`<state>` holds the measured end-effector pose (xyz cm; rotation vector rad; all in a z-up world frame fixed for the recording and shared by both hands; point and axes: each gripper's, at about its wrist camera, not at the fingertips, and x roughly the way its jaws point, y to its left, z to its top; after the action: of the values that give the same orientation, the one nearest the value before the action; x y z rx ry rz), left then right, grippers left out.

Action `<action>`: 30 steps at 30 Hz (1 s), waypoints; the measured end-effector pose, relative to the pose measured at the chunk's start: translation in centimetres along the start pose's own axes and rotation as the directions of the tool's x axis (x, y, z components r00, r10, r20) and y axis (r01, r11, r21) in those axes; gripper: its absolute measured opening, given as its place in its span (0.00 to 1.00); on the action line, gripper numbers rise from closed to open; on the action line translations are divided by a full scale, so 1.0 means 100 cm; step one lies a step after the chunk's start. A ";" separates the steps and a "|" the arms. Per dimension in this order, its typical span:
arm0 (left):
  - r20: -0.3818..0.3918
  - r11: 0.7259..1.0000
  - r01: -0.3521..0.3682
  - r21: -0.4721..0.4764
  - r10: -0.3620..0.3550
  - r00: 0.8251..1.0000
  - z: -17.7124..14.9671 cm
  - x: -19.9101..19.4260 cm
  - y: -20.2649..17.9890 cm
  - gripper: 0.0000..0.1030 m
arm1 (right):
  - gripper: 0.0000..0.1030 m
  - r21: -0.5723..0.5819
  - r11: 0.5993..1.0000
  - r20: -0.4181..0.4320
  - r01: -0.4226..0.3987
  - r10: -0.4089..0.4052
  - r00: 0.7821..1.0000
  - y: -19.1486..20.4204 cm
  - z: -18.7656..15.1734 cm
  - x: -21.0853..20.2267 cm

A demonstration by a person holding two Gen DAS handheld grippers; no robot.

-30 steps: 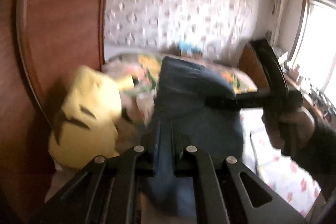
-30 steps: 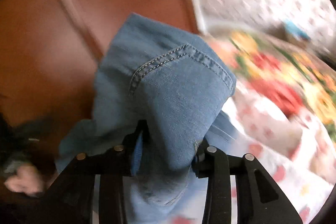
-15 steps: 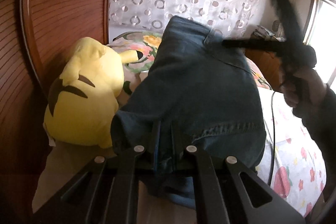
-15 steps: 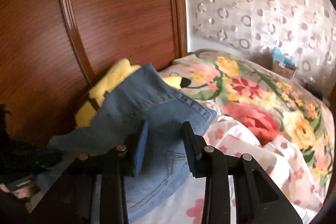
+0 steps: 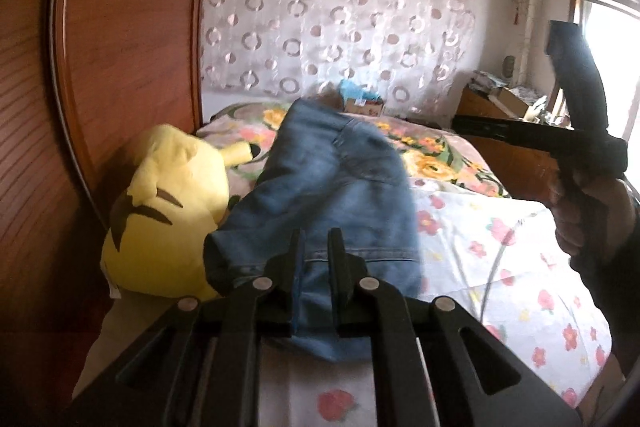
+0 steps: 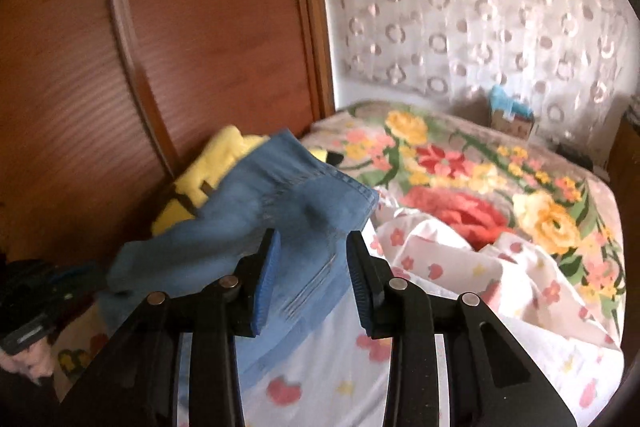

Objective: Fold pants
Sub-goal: 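Lower the folded jeans onto the bed beside the yellow plush and open both tools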

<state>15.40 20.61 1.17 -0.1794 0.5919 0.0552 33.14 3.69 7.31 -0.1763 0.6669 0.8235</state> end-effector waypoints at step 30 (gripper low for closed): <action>0.094 0.979 0.060 0.194 -0.080 0.992 -0.050 -0.118 -0.159 0.27 | 0.75 0.140 0.958 0.226 0.249 -0.275 0.934 0.031 -0.175 -0.290</action>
<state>4.51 4.06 6.06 -0.0108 0.4859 -0.0606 8.25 -19.09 11.65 -0.0613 0.4425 0.5380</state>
